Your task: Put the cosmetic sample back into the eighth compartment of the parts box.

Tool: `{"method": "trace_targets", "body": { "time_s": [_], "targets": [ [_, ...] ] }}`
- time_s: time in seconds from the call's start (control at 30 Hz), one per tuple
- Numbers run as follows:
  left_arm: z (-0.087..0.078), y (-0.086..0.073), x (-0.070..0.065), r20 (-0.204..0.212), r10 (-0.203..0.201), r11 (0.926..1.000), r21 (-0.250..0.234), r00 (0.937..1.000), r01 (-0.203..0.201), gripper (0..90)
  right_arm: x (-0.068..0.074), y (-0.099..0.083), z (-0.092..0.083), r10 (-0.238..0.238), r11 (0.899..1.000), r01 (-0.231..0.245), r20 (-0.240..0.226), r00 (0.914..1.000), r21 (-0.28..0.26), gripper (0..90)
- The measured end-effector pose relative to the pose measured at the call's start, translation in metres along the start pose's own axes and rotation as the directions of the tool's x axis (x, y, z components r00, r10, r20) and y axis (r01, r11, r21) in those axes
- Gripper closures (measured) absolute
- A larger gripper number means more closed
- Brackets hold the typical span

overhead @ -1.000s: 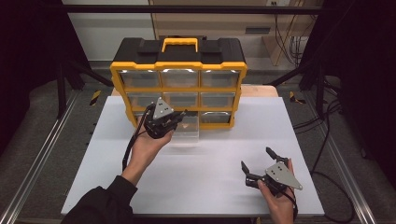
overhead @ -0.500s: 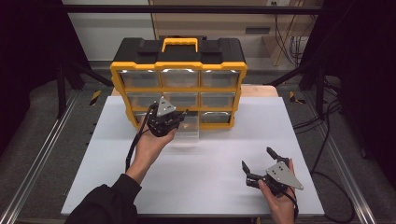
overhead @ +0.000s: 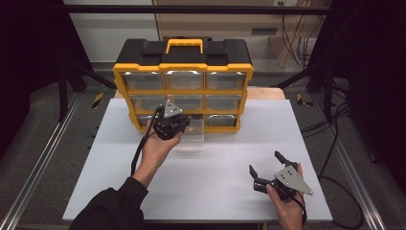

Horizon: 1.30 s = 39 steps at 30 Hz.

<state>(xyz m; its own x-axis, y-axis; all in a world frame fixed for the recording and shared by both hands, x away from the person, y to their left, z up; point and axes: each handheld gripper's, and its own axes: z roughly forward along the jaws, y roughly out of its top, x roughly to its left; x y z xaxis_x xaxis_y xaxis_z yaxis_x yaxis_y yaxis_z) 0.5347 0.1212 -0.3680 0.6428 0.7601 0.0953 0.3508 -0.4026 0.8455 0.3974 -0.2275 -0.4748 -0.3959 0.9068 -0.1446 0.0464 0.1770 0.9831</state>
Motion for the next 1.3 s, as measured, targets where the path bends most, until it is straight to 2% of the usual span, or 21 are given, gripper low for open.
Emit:
{"method": "trace_targets", "body": {
  "time_s": [0.53,0.73,0.83,0.97,1.07,1.17,1.2,1.3],
  "targets": [
    [0.004,-0.014,0.004,-0.004,-0.020,0.9993,0.031,0.9998,0.020,80.4,0.000,0.000,0.000,0.006,1.000,-0.006,-0.003,1.0000,0.001,3.9],
    [0.005,-0.018,0.004,-0.010,0.001,0.9996,0.028,0.9999,-0.001,79.0,0.000,0.000,0.000,0.007,1.000,-0.007,-0.005,1.0000,0.003,3.9],
    [-0.002,-0.018,0.002,-0.032,0.017,0.9995,-0.028,0.9993,-0.018,65.9,0.000,0.000,0.000,0.006,1.000,-0.006,-0.006,1.0000,0.003,3.9],
    [-0.014,-0.022,-0.001,-0.055,0.035,0.9964,-0.076,0.9979,-0.039,55.1,0.000,0.000,0.000,0.007,1.000,-0.007,-0.007,0.9999,0.003,3.9],
    [-0.022,-0.026,-0.005,-0.062,0.018,0.9940,-0.107,0.9979,-0.025,42.6,0.000,-0.001,0.001,0.005,1.000,-0.005,-0.008,1.0000,0.006,3.8],
    [-0.030,-0.028,-0.010,-0.061,0.022,0.9872,-0.156,0.9979,-0.031,32.6,0.001,0.000,0.000,0.005,1.000,-0.005,-0.002,1.0000,0.001,3.8],
    [-0.033,-0.029,-0.013,-0.070,0.045,0.9830,-0.175,0.9965,-0.057,29.6,0.001,0.000,-0.001,0.002,1.000,-0.002,-0.003,1.0000,0.001,3.8],
    [-0.033,-0.030,-0.019,-0.066,0.052,0.9797,-0.190,0.9964,-0.064,21.0,0.001,0.000,0.000,0.003,1.000,-0.003,-0.003,1.0000,0.005,3.8]
  ]
}}
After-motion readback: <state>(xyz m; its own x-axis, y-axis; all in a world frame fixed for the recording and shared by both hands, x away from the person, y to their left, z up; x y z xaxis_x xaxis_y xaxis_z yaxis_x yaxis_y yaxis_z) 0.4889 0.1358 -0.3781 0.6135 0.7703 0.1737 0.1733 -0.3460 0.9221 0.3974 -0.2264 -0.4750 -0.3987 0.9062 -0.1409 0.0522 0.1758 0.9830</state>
